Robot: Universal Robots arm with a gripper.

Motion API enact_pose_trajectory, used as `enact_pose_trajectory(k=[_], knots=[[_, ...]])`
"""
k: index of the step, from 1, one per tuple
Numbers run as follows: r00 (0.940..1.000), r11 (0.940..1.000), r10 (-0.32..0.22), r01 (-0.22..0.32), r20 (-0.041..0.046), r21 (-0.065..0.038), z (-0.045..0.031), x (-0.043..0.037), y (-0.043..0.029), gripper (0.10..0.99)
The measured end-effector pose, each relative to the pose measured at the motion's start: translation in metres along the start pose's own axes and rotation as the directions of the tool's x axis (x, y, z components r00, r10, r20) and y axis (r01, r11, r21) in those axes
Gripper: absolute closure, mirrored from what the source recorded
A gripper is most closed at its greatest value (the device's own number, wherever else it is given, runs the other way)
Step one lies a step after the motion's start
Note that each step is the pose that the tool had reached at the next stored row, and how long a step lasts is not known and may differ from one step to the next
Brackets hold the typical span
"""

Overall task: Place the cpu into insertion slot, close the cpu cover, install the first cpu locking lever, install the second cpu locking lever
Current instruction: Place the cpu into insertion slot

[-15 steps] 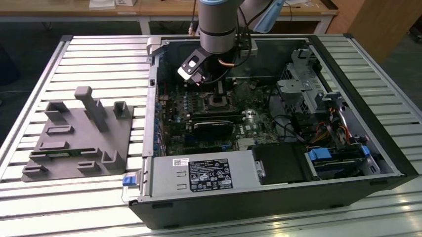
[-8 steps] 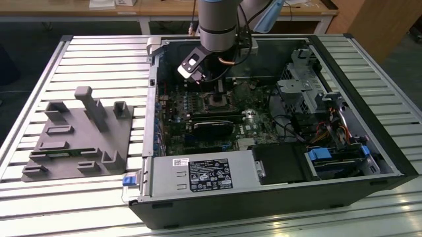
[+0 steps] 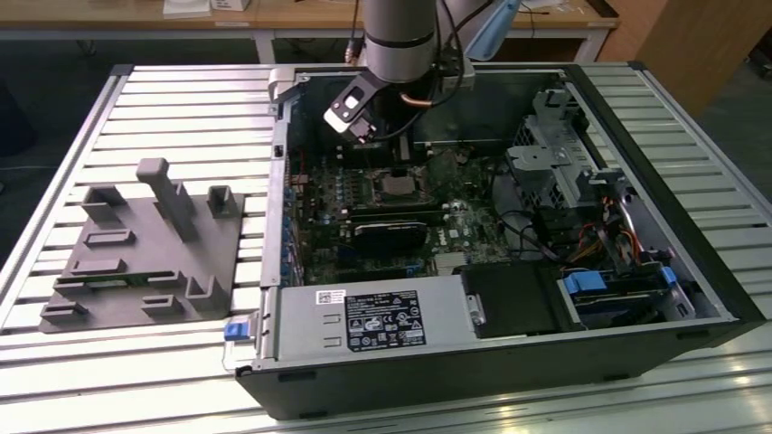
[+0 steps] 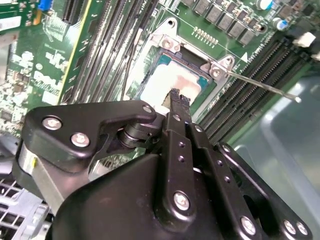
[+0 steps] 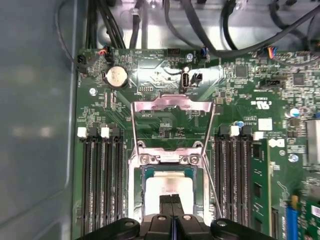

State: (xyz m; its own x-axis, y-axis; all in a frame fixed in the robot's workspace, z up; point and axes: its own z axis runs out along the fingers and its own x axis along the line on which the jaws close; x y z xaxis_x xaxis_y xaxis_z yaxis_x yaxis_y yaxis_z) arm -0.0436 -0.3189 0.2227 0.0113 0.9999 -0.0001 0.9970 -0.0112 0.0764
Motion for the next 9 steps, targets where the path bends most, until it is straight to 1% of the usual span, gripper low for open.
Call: enact_pose_trajectory(k=[6,9], knots=[[1.0,1.0,0.0,0.0,0.0002,0.0,-0.017,0.0,0.0013,0.98],[1.0,1.0,0.0,0.0,0.0002,-0.001,-0.022,0.0,0.0017,0.98]])
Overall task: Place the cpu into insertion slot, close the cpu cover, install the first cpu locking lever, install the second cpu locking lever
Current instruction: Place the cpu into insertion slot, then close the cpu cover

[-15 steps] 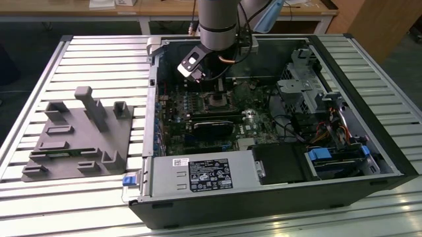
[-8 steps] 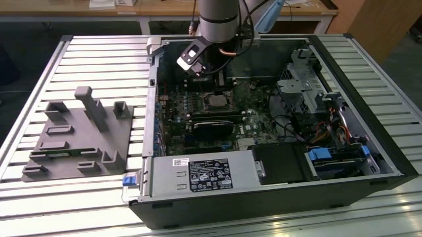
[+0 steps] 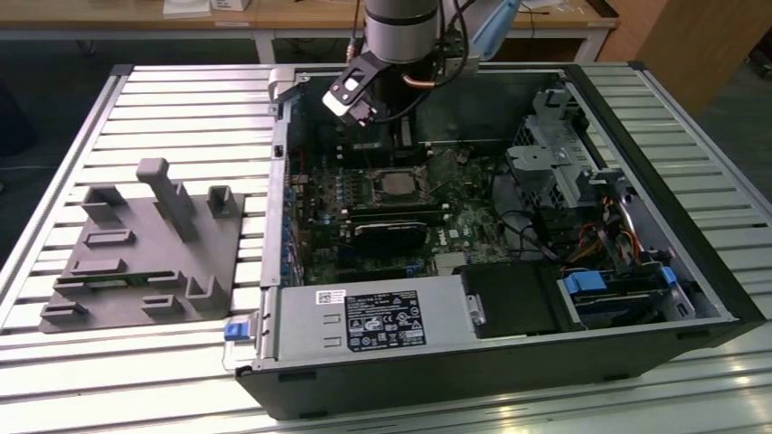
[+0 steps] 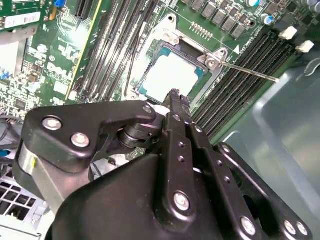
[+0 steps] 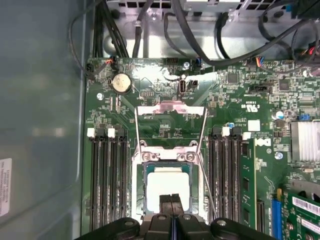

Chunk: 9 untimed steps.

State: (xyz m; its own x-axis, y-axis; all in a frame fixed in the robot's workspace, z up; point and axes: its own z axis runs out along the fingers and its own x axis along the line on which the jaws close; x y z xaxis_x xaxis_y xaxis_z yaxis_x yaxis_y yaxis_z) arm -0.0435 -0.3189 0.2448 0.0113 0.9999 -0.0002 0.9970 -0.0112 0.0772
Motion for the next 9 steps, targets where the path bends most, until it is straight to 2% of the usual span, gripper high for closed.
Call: enact_pose_trajectory(k=[9], knots=[[1.0,1.0,0.0,0.0,0.0,0.0,-0.0013,0.0,0.0001,0.98]])
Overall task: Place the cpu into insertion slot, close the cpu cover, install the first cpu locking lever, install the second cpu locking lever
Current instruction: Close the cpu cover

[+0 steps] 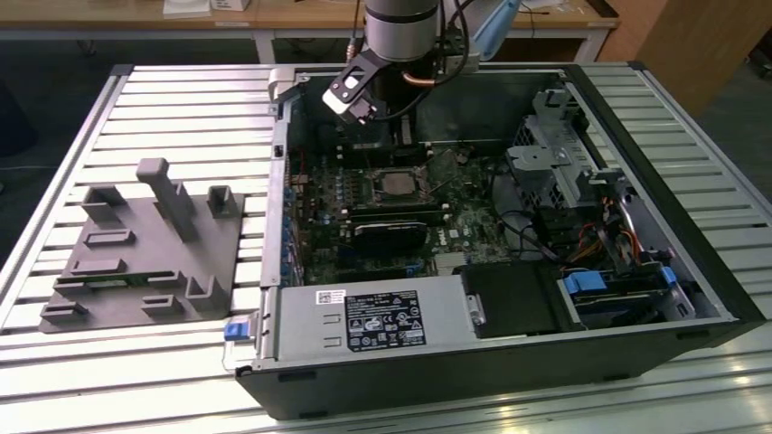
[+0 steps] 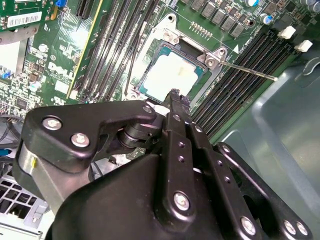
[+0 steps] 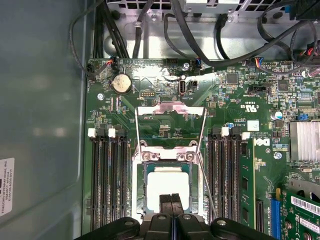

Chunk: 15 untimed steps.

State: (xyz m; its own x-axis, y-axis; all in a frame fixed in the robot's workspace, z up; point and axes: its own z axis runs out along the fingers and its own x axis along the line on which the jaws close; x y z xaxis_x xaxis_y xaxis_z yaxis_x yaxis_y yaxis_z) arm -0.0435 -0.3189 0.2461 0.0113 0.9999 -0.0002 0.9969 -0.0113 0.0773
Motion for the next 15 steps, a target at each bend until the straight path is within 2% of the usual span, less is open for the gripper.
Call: enact_pose_trajectory(k=[5,12,15], knots=[[1.0,1.0,0.0,0.0,0.0,0.0,-0.0002,0.0,0.0,0.98],[1.0,1.0,0.0,0.0,0.0,0.0,-0.0088,0.0,0.0007,0.98],[1.0,1.0,0.0,0.0,-0.0003,0.0,-0.0094,0.0,0.0007,0.98]])
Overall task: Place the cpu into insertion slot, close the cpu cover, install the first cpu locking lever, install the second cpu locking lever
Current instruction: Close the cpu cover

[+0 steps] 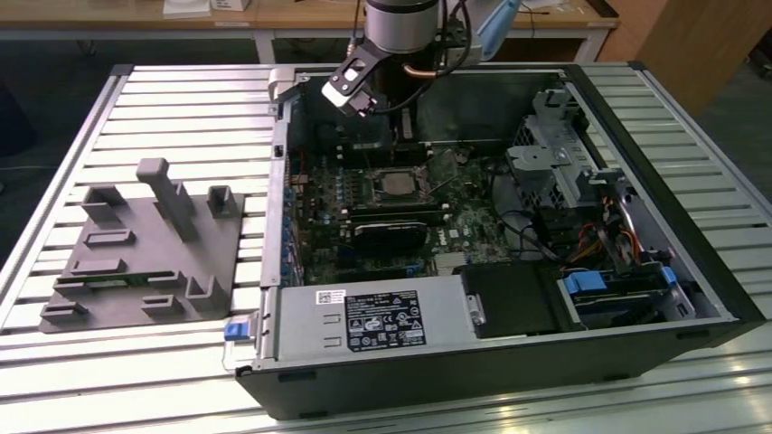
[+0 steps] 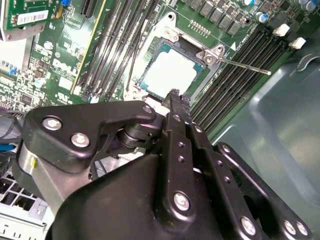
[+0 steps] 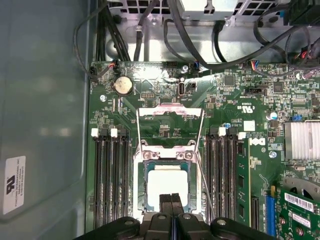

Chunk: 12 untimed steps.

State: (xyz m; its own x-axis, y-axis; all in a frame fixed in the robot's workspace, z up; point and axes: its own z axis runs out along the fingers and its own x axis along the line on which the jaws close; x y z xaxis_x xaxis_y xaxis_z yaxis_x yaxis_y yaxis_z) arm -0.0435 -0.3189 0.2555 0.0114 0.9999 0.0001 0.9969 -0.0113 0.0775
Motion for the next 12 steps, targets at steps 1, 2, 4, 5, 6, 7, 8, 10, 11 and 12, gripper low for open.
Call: enact_pose_trajectory(k=[1,2,4,5,6,7,8,10,11,12], knots=[[1.0,1.0,0.0,0.0,0.0,0.0,-0.0001,0.0,0.0,0.98],[1.0,1.0,0.0,0.0,0.0002,0.0,-0.0001,0.0,0.0002,0.98],[1.0,1.0,0.0,0.0,0.0004,0.0,0.0,0.0,0.0031,0.98],[1.0,1.0,0.0,0.0,0.0003,0.0,0.0002,0.0,0.0057,0.98],[1.0,1.0,0.0,0.0,0.0002,0.0,0.0005,0.0001,0.0085,0.98],[1.0,1.0,0.0,0.0,0.0002,0.0,0.0007,0.0001,0.0115,0.98],[1.0,1.0,0.0,0.0,0.0002,0.001,0.001,0.0001,0.0146,0.98],[1.0,1.0,0.0,0.0,0.0003,0.001,0.0015,0.0002,0.0217,0.98],[1.0,1.0,0.0,0.0,0.0003,0.001,0.0018,0.0003,0.0253,0.98],[1.0,1.0,0.0,0.0,0.0003,0.001,0.0021,0.0003,0.029,0.98]])
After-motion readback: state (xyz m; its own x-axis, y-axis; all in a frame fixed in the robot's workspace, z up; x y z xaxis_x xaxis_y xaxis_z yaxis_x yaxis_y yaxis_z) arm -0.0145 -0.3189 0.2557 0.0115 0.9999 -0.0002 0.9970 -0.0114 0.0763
